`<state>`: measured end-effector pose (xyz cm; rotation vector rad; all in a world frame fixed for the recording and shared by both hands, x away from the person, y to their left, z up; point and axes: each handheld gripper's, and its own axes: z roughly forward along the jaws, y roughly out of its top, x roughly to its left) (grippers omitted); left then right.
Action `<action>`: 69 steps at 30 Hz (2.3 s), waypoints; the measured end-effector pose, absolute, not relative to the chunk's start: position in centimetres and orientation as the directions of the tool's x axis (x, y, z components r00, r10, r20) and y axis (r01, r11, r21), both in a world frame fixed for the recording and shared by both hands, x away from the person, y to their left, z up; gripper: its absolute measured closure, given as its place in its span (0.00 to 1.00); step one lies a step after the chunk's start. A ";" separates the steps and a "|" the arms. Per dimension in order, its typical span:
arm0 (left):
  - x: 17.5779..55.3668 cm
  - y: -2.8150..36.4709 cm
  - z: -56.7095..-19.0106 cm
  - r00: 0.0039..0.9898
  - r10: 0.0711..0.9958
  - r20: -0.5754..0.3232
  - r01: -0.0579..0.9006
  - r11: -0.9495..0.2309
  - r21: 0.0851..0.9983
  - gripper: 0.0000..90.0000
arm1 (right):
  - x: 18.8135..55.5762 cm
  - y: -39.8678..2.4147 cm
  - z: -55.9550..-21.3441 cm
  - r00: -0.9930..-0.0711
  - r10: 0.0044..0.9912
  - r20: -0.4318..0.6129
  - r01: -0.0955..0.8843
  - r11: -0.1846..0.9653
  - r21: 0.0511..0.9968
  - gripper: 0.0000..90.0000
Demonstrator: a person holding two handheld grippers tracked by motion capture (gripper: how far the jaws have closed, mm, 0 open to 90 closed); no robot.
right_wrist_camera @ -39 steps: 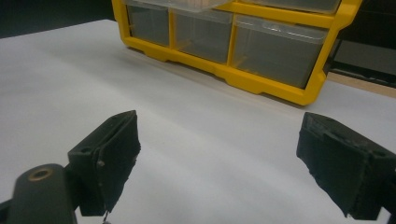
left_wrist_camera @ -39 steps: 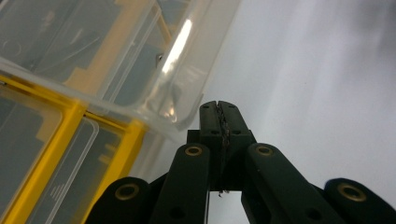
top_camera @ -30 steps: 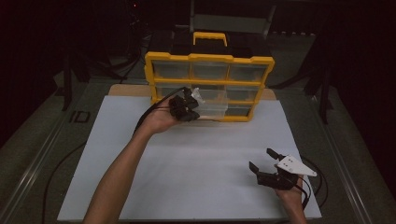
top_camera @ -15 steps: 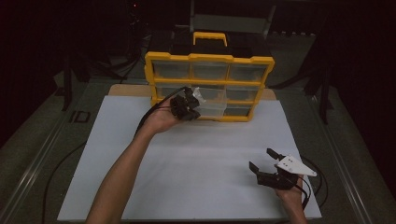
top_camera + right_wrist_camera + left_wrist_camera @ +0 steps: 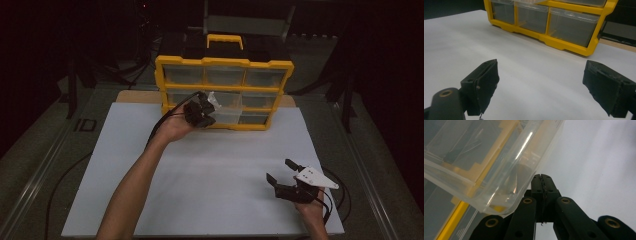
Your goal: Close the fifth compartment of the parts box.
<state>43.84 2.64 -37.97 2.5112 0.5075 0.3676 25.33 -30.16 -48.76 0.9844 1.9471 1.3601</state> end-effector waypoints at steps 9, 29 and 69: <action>44.1 2.6 -37.8 0.884 0.442 0.154 0.286 -0.770 0.570 1.00 | 25.4 -30.0 -48.8 -0.575 0.817 -0.035 0.247 0.215 0.945 0.14; 44.9 2.3 -37.8 0.869 0.471 0.151 0.309 -0.756 0.578 1.00 | 25.7 -30.2 -48.9 -0.572 0.820 -0.029 0.253 0.210 0.944 0.14; 47.1 1.4 -37.8 0.821 0.557 0.126 0.370 -0.686 0.627 1.00 | 25.7 -30.4 -49.0 -0.568 0.823 -0.029 0.257 0.210 0.943 0.14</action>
